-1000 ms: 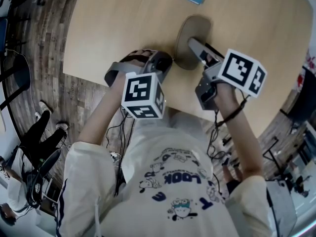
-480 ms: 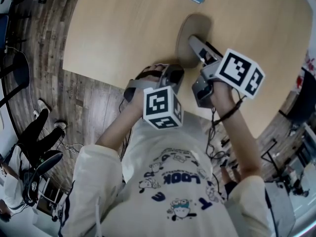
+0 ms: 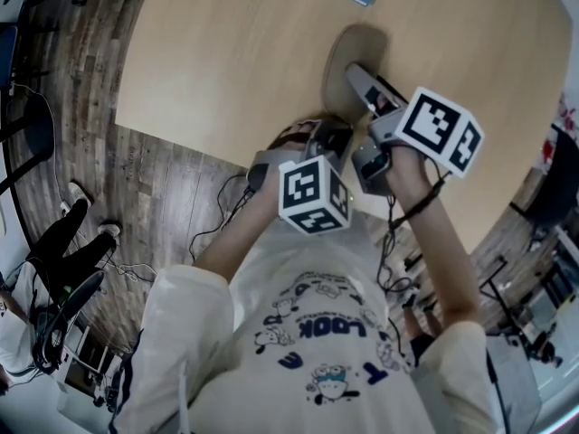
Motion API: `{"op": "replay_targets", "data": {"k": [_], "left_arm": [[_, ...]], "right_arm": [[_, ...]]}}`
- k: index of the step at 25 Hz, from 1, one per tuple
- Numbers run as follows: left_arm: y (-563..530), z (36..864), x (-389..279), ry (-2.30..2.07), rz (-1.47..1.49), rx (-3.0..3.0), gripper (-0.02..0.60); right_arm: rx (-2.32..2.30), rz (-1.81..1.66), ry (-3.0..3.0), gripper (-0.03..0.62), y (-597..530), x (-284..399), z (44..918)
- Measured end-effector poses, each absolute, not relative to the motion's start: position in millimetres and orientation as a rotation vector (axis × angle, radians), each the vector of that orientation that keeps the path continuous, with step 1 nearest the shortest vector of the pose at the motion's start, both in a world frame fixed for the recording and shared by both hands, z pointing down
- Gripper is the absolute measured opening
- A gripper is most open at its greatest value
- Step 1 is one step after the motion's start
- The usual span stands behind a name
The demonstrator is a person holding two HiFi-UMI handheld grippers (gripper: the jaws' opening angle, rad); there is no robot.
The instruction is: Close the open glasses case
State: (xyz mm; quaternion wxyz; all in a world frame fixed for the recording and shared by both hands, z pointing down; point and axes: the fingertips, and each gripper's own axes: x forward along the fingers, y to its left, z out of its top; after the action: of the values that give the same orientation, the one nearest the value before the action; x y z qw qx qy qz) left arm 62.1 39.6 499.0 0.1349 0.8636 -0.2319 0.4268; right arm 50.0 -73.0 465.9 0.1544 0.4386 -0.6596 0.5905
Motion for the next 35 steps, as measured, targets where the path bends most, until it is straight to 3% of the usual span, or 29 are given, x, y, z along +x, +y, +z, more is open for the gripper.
{"op": "replay_targets", "data": {"k": [9, 19, 26, 35], "left_arm": [[42.2, 498.2, 58.3, -0.684, 1.106, 2.462, 0.0], [49.9, 485.5, 37.3, -0.79, 0.975, 2.287, 0.009], [13.6, 419.5, 9.5, -1.023, 0.773, 2.218, 0.009], [-24.2, 328.8, 5.1, -1.31, 0.541, 2.248, 0.008]], "right_arm": [[1.19, 1.592, -1.999, 0.265, -72.6, 56.5, 448.1], [1.501, 1.294, -2.038, 0.262, -40.7, 111.6, 409.3], [1.699, 1.011, -2.046, 0.098, -20.6, 126.4, 384.4], [1.825, 0.674, -2.149, 0.075, -18.7, 125.0, 319.2]]}}
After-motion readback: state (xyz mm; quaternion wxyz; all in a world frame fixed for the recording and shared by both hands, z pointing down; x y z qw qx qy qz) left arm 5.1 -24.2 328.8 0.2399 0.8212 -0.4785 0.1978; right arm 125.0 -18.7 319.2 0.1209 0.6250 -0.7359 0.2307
